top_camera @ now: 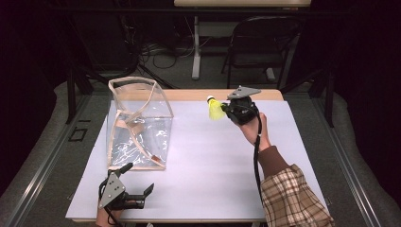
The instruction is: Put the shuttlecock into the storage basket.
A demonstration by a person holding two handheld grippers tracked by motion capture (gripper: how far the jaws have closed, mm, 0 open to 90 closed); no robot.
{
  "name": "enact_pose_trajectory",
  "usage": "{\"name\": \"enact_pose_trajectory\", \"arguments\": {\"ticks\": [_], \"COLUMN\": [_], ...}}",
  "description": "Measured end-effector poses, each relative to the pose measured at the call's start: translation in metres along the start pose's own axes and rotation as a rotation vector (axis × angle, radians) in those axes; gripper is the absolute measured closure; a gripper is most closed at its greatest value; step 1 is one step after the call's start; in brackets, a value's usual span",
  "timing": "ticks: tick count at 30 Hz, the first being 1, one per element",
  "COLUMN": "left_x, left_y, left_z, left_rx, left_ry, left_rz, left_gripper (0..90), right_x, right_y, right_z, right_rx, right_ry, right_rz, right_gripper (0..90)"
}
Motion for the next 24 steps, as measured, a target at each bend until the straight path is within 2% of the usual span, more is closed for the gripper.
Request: {"name": "enact_pose_trajectory", "arguments": {"ticks": [24], "left_x": [0.0], "left_y": [0.0], "left_z": [0.0], "left_rx": [-0.001], "left_ry": [0.0], "left_rz": [0.0], "left_gripper": [0.0], "right_x": [0.01], "right_y": [0.019], "right_z": [-0.005], "right_rx": [-0.013], "right_ry": [0.01], "right_rz": [0.01], "right_gripper": [89.4]}}
Point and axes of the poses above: each handheld gripper's, and its own axes: x roughly forward along the jaws, y roughly out of its top, z roughly to its right, the point moved 2 cm from there along x, roughly forward along the jaws, and after that the axes turned 1 degree about x, right-handed, at the moved point
